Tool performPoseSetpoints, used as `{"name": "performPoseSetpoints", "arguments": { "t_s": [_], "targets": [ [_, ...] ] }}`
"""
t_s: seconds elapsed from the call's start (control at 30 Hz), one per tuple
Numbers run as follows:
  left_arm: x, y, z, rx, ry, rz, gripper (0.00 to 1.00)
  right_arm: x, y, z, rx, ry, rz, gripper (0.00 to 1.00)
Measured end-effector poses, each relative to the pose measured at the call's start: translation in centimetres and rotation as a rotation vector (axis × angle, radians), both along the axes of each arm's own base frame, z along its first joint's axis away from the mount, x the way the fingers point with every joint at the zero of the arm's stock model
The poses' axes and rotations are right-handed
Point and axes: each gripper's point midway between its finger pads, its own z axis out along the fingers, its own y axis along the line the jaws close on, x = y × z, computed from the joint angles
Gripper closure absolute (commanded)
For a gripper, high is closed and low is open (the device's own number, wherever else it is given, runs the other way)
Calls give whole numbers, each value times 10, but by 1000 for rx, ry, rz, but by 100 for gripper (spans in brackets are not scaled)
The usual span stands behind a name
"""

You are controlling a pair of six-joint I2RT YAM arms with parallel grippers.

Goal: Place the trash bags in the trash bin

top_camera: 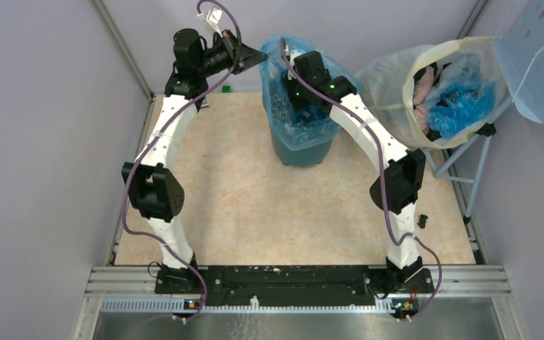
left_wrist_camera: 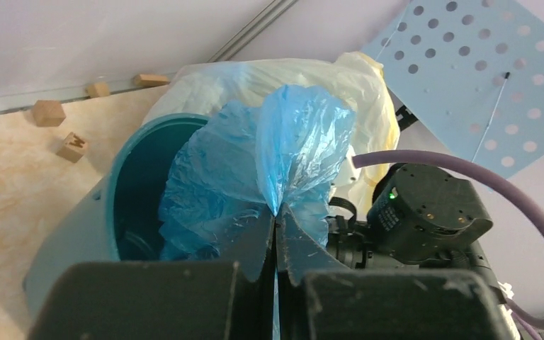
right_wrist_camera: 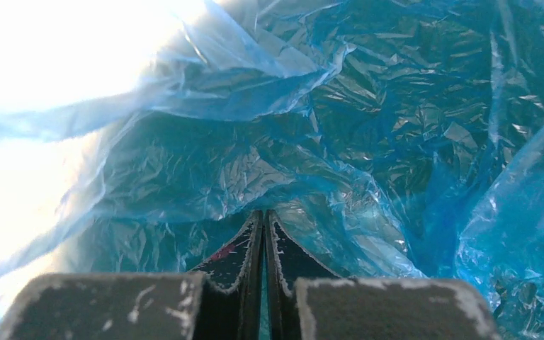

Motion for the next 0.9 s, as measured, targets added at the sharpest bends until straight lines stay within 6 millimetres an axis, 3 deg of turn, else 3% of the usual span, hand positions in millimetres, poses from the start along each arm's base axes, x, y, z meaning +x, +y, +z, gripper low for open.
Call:
{"name": "performPoseSetpoints", "arguments": {
  "t_s": [0.27, 0.53, 0.7, 0.9],
  "targets": [
    [13, 21, -22, 27, 55, 53, 100, -16, -8, 21, 14, 6, 4, 76],
    [23, 28, -48, 34, 124, 32, 100, -38, -34, 83, 53, -86, -25, 57],
    [29, 26, -76, 40, 199, 0, 100, -40, -64, 115, 88, -128, -96, 44],
    [31, 24, -96, 44, 256, -25, 100, -30, -115, 121, 87, -116, -250, 40]
  ]
}}
